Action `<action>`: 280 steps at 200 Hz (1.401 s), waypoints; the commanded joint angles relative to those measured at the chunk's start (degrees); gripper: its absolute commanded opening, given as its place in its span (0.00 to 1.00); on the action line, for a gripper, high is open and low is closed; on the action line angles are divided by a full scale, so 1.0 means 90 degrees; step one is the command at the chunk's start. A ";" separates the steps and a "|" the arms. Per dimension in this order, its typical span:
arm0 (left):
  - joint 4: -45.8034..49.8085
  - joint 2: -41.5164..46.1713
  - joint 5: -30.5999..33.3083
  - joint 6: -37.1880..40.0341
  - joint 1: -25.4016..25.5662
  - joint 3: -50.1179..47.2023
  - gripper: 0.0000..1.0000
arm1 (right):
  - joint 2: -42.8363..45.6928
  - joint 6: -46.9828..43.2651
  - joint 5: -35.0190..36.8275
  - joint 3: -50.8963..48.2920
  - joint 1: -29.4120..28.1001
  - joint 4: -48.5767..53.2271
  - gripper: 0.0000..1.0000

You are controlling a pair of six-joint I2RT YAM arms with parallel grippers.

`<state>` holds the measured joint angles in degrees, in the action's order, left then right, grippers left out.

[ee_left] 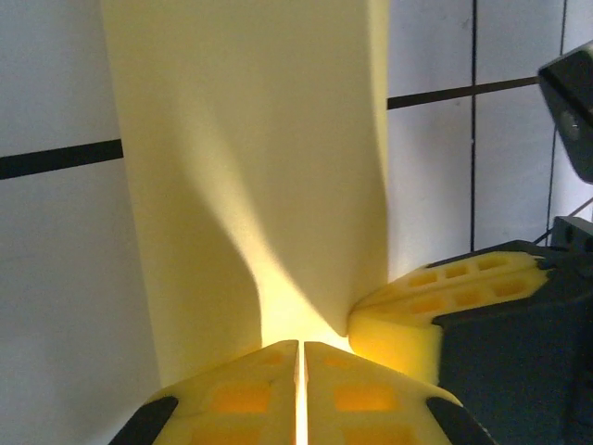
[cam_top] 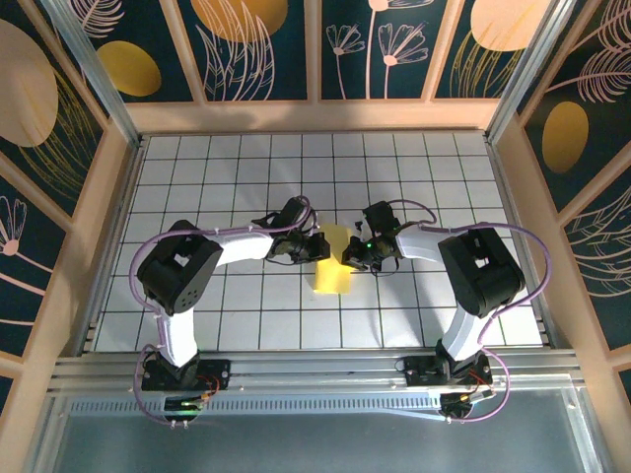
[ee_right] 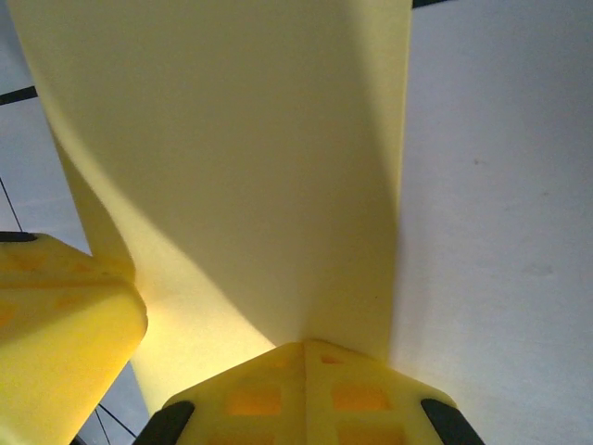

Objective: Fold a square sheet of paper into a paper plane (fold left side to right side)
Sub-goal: First fold the square sheet of paper in half at the center of the table, then hold the square sheet of paper at the center of the table.

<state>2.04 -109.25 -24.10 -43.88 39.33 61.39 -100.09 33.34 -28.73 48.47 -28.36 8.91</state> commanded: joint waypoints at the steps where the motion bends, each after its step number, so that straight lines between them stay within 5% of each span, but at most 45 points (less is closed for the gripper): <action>1: 0.0316 -0.0089 0.0127 -0.0063 -0.0033 0.0015 0.08 | -0.0327 -0.0120 0.0682 -0.0075 -0.0067 0.0631 0.00; 94: -0.0115 -0.0043 -0.0164 -0.0361 -0.0463 -0.0595 0.03 | -0.0419 -0.0216 0.0819 -0.0044 -0.0062 0.0779 0.00; 150: 0.0336 0.0341 0.0260 -0.0036 -0.0663 -0.0817 0.02 | -0.0432 -0.0247 0.0839 0.0025 -0.0062 0.0837 0.00; 198: 0.0051 0.0807 -0.0119 0.0276 -0.0615 -0.0833 0.00 | -0.0413 -0.0267 0.0820 0.0064 -0.0062 0.0861 0.00; 280: 0.0008 0.0102 -0.0574 0.0350 -0.0260 -0.0148 0.00 | -0.0403 -0.0267 0.0819 0.0064 -0.0072 0.0868 0.00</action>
<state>2.11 -106.30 -27.68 -41.78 36.69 58.37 -100.73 31.83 -28.12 50.00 -28.62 10.98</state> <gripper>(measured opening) 0.045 0.051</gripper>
